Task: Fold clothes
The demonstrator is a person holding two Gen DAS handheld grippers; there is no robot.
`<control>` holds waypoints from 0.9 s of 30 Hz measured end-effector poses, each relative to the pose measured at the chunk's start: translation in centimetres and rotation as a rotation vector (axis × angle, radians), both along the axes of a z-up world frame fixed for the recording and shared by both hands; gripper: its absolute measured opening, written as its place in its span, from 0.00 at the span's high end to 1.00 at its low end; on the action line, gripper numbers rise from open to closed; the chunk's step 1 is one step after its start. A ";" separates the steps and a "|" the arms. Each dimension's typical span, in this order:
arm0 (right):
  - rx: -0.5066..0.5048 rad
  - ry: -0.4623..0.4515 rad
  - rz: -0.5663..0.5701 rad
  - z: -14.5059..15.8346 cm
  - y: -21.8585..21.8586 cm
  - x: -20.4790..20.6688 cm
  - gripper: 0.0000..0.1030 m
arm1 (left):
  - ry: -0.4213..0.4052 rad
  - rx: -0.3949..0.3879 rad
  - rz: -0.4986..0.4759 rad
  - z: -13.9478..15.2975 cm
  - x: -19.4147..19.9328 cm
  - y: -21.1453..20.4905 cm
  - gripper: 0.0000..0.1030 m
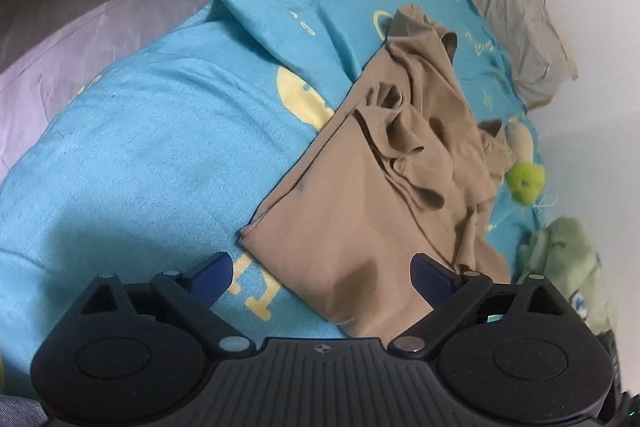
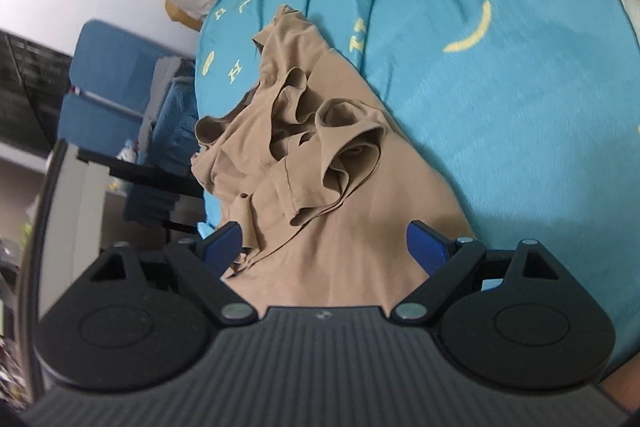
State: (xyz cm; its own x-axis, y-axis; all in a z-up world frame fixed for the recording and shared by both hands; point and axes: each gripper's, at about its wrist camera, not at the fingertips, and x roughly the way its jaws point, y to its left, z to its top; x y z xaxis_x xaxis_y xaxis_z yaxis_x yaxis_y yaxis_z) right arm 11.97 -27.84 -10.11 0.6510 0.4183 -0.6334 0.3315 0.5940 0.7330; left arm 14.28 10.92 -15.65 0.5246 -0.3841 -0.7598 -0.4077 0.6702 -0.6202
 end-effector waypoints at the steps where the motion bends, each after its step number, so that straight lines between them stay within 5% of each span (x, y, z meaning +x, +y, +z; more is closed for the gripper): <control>1: 0.017 0.002 -0.002 -0.1 0.0 -0.1 0.12 | -0.002 -0.011 -0.002 -0.1 -0.1 0.0 0.10; 7: 0.283 0.058 -0.012 -2.0 -0.5 -1.8 0.12 | 0.004 -0.221 -0.018 -1.3 -0.6 -0.8 0.16; 11: 0.374 0.125 0.009 -3.3 0.8 -2.7 0.11 | -0.006 -0.281 0.004 -2.5 -0.3 -1.1 0.18; 23: 0.285 0.191 -0.061 -5.2 1.7 -2.5 0.12 | -0.023 -0.285 0.128 -3.8 -0.3 -0.2 0.69; 26: 0.270 0.168 -0.099 -5.3 1.3 -2.6 0.13 | -0.017 -0.304 0.145 -4.1 -0.5 0.3 0.70; 27: 0.256 0.165 -0.107 -5.3 1.1 -2.4 0.22 | -0.015 -0.314 0.151 -4.2 -0.6 0.4 0.70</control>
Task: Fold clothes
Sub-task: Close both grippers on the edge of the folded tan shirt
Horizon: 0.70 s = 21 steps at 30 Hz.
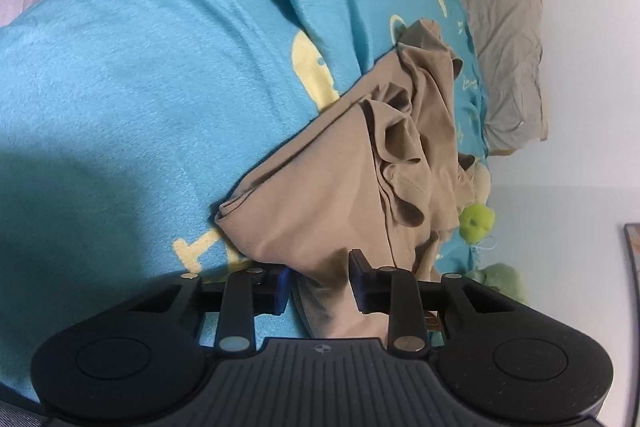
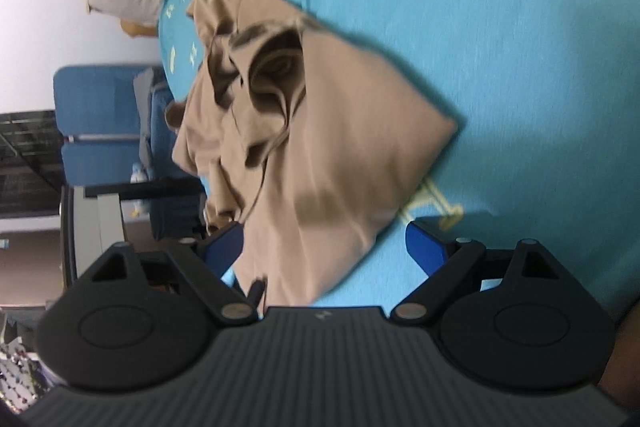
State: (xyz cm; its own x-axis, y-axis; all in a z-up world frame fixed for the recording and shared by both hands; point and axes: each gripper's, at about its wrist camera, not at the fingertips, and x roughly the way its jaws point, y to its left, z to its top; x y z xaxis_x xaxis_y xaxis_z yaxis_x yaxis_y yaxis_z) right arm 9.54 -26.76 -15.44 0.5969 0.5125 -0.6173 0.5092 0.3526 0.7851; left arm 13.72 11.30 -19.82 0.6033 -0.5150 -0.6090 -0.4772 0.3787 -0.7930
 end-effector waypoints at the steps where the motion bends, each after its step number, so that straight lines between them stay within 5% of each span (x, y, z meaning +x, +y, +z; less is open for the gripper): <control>1: -0.014 -0.001 -0.008 0.0 -0.2 0.1 0.27 | 0.003 -0.010 0.005 -0.1 0.0 0.1 0.67; 7: -0.066 0.003 -0.054 -0.1 -1.0 0.3 0.44 | 0.011 -0.050 0.040 0.0 -0.5 0.9 0.45; 12: -0.097 0.016 -0.087 -0.2 -1.6 0.5 0.58 | 0.018 -0.051 0.051 0.0 -0.5 1.2 0.44; 16: -0.145 0.002 -0.077 0.3 -1.6 0.8 0.82 | 0.011 -0.033 0.033 0.2 -0.2 0.9 0.38; 21: -0.135 -0.161 -0.072 2.6 -1.5 0.8 0.90 | -0.019 -0.015 -0.008 0.6 0.4 0.3 0.24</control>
State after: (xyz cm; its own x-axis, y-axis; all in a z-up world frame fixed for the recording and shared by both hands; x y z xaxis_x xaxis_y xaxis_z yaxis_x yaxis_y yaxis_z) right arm 10.35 -28.30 -12.81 0.7255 0.3844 -0.5708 0.4082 0.4274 0.8067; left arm 14.11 11.55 -19.27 0.6104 -0.5284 -0.5901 -0.4594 0.3707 -0.8072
